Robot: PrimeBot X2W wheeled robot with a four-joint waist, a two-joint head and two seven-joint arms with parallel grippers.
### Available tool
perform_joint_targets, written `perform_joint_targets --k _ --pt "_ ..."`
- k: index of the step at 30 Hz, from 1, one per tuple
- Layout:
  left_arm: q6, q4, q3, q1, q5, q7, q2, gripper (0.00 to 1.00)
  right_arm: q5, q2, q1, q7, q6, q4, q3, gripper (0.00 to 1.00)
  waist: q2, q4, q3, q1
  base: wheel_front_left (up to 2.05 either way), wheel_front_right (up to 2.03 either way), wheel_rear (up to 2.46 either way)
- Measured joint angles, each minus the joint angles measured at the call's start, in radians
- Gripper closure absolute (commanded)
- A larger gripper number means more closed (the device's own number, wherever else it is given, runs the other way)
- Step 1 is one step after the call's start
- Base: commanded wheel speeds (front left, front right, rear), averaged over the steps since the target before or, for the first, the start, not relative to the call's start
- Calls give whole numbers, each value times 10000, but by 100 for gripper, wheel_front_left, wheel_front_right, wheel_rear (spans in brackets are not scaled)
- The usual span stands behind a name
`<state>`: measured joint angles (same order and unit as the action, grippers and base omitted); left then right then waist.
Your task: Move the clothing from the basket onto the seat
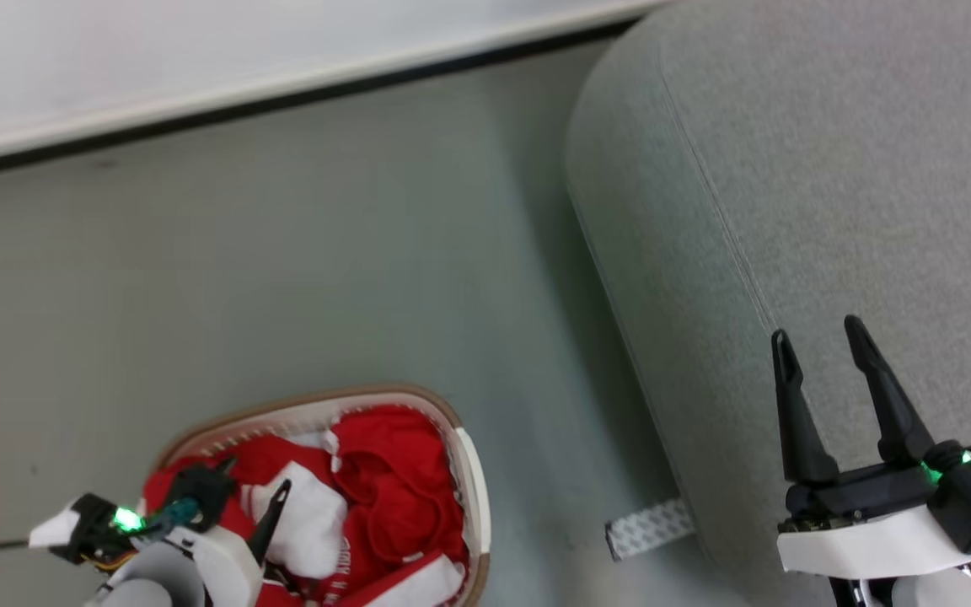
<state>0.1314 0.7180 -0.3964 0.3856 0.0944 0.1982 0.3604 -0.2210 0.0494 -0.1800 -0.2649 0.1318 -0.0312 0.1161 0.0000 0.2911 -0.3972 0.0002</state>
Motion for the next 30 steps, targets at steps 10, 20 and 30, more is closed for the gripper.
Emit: perform_joint_targets --k 10,20,30 --pt "2 1601 -2943 1932 840 -813 1170 0 -368 6 -546 0 0 650 71 0 0 759 -1953 0 0 0 0" --pt "0 2612 -4882 3537 1220 -1664 1925 0 -936 6 -820 2 0 972 393 0 0 1468 -3594 0 0 0 0" --pt "-15 2964 -6723 4142 1891 -2380 2021 100 -1327 8 -873 0 0 988 476 0 0 1949 -4308 -2 0 0 0"
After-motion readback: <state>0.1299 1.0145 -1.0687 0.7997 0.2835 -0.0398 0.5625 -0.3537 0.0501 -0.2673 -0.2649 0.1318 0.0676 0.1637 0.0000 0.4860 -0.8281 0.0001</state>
